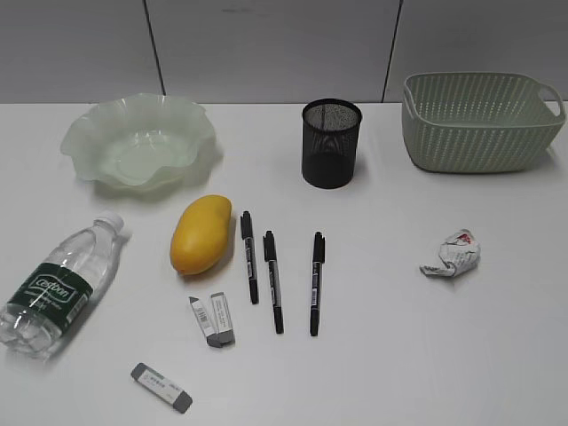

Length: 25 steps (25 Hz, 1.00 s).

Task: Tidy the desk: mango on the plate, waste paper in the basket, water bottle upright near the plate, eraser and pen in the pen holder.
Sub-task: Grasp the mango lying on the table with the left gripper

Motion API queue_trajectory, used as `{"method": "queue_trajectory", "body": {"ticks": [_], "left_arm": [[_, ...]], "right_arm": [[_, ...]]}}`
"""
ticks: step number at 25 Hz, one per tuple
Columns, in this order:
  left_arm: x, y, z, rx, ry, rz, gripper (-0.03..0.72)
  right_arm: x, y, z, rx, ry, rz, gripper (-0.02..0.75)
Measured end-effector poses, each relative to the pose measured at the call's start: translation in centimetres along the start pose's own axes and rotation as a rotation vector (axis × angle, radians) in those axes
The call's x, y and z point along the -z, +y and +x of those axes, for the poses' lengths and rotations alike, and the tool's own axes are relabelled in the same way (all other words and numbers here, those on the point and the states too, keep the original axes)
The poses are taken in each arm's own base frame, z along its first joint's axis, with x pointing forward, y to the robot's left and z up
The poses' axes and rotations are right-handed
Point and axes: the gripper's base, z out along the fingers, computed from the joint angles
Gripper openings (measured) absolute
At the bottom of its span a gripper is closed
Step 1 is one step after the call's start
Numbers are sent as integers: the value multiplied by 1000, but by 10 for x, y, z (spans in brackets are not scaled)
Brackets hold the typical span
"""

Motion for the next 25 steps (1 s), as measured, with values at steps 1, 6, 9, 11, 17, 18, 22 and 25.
{"method": "queue_trajectory", "body": {"ticks": [1, 6, 9, 11, 17, 18, 22, 25], "left_arm": [[0, 0, 0, 0, 0, 0, 216], [0, 0, 0, 0, 0, 0, 216], [0, 0, 0, 0, 0, 0, 216], [0, 0, 0, 0, 0, 0, 216], [0, 0, 0, 0, 0, 0, 216], [0, 0, 0, 0, 0, 0, 216], [0, 0, 0, 1, 0, 1, 216], [0, -3, 0, 18, 5, 34, 216]], "right_arm": [[0, 0, 0, 0, 0, 0, 391], [0, 0, 0, 0, 0, 0, 391], [0, 0, 0, 0, 0, 0, 391], [0, 0, 0, 0, 0, 0, 391], [0, 0, 0, 0, 0, 0, 391], [0, 0, 0, 0, 0, 0, 391], [0, 0, 0, 0, 0, 0, 391], [0, 0, 0, 0, 0, 0, 391]]}}
